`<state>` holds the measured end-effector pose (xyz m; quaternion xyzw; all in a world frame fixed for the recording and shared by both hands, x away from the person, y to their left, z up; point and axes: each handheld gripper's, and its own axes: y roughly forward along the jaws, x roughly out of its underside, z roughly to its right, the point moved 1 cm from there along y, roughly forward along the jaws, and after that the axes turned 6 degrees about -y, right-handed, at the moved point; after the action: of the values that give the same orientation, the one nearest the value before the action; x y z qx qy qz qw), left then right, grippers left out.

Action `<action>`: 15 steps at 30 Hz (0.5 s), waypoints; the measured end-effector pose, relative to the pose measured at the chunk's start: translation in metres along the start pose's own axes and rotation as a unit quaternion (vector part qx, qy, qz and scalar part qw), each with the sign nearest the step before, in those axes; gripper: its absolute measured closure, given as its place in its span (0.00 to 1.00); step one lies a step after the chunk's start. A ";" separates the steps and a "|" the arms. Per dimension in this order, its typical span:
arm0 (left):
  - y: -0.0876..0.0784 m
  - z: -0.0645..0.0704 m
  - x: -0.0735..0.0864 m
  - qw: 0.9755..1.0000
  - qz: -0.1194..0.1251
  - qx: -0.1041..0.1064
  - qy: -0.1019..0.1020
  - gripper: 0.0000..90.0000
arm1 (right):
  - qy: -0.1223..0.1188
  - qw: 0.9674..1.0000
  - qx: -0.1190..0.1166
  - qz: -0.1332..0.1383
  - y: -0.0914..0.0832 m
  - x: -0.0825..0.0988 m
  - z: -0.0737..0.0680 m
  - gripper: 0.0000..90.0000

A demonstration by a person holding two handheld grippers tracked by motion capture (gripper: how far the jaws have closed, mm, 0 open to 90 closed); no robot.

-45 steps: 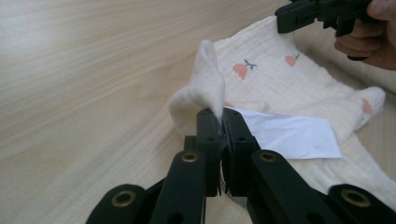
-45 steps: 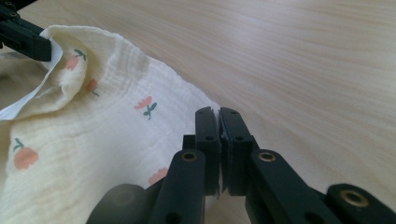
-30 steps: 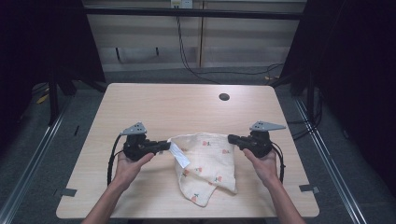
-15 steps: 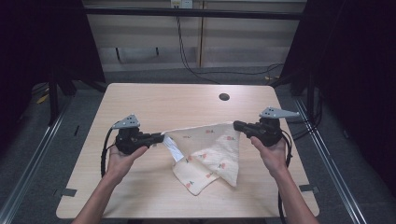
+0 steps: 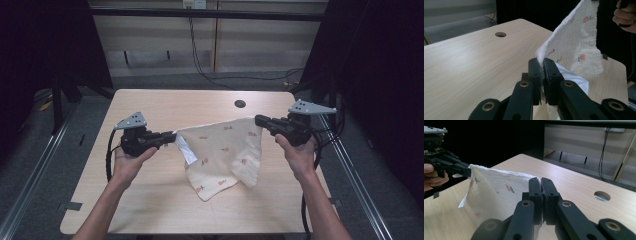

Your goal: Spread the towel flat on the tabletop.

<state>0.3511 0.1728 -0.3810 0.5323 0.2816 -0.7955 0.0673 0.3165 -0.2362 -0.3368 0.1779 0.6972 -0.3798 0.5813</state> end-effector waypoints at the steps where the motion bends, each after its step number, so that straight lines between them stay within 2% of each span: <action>1: -0.001 0.001 -0.003 1.000 0.003 0.000 0.002 0.95 | -0.006 1.000 0.003 0.000 -0.001 -0.003 0.000 0.97; 3: -0.002 0.002 -0.008 1.000 0.009 0.000 0.005 0.96 | -0.008 1.000 0.007 0.001 -0.004 -0.008 0.001 0.97; 6: -0.002 0.005 -0.014 1.000 0.005 -0.002 0.018 0.96 | -0.015 1.000 0.015 0.000 -0.008 -0.014 0.003 0.97; 11: -0.004 0.014 -0.026 1.000 0.018 0.013 0.021 0.96 | -0.021 1.000 0.022 0.007 -0.017 -0.024 0.007 0.97; 15: -0.004 0.017 -0.029 0.999 0.016 0.011 0.028 0.96 | -0.021 0.999 0.025 0.014 -0.021 -0.029 0.009 0.97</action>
<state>0.3482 0.1618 -0.3491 0.5596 0.2664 -0.7820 0.0660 0.3159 -0.2510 -0.3027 0.1938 0.6725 -0.3927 0.5966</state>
